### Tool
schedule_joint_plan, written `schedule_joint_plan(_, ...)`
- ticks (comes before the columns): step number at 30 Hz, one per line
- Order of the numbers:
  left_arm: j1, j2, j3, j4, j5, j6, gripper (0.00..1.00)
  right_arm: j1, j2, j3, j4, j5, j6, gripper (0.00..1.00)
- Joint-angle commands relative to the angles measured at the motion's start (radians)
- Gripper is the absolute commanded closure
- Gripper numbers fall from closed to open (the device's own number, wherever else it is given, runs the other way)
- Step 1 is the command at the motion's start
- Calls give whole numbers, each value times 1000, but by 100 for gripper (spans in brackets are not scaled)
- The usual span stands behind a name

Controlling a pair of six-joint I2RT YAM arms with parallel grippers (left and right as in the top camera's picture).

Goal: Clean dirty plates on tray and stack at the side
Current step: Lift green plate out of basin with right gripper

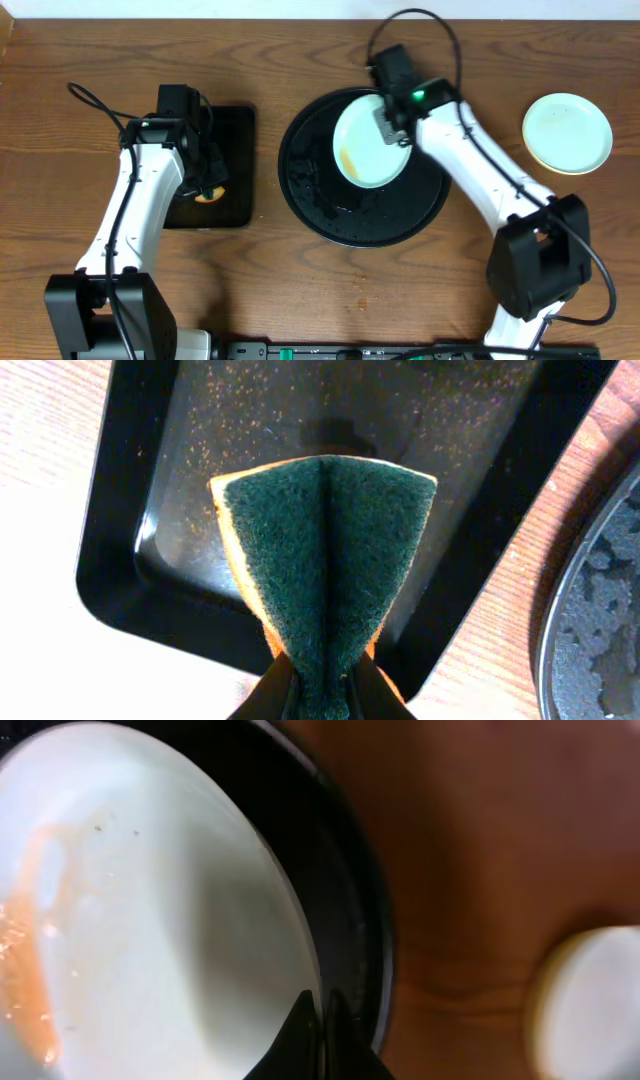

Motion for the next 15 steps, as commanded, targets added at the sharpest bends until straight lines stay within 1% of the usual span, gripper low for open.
schedule_joint_plan(1,5,0,-16,17,-51,18,87,91,-29,21,-10,321,-31,99)
schedule_joint_plan(8,5,2,-17,46,-60,19,87,238,-29,21,14,724,-31,99)
schedule_joint_plan(12,5,2,-17,78,-60,19,87,299,-29,21,37,879,-31,99)
schedule_joint_plan(15,5,4,-17,108,-60,19,87,328,-29,21,53,959,-31,99)
